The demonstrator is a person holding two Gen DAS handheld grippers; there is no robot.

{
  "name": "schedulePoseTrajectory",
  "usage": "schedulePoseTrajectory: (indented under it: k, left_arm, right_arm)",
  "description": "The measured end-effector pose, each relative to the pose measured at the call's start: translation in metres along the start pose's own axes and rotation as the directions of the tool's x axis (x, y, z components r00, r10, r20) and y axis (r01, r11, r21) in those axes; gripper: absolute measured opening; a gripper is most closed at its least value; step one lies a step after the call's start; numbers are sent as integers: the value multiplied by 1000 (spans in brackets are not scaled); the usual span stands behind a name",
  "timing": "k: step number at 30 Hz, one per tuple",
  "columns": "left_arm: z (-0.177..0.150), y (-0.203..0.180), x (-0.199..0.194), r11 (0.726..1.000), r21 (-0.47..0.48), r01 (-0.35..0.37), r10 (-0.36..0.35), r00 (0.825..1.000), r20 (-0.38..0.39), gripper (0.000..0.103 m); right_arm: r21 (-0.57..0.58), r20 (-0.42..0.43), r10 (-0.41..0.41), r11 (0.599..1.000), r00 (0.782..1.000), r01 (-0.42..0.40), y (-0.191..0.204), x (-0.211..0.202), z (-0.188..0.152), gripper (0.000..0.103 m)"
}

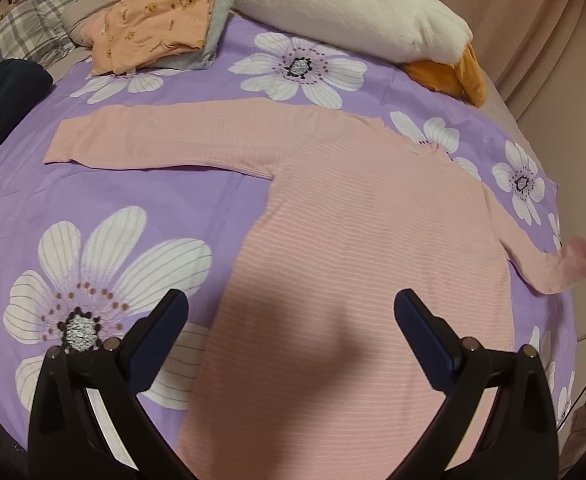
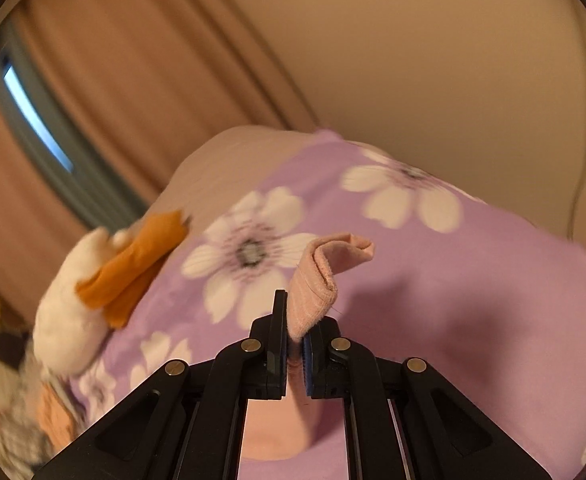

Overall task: Fold small clothes
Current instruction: 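Grasp a pink sleeve cuff with the right tool, fold it across the body, release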

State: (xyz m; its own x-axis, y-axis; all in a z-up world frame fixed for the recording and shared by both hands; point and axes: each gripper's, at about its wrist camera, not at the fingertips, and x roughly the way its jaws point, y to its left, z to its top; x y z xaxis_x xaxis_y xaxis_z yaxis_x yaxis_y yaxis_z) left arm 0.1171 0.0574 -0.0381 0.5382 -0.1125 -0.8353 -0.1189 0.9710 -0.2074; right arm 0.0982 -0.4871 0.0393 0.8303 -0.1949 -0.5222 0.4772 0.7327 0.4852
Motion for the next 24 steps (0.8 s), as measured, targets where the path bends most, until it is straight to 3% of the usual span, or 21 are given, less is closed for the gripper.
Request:
schedulePoseTrajectory:
  k: [10, 19, 24]
  left_arm:
    - [1, 35, -11, 999, -39, 1, 0, 1000, 13, 103]
    - [5, 59, -4, 996, -89, 15, -16, 1000, -8, 103]
    - [6, 66, 1, 995, -96, 24, -26, 1000, -11, 103]
  right_arm:
    - [-318, -47, 46, 946, 998, -58, 150, 22, -28, 7]
    - [-471, -101, 66, 876, 993, -106, 229, 52, -75, 7]
    - [-570, -127, 46, 814, 991, -111, 271, 67, -116, 7]
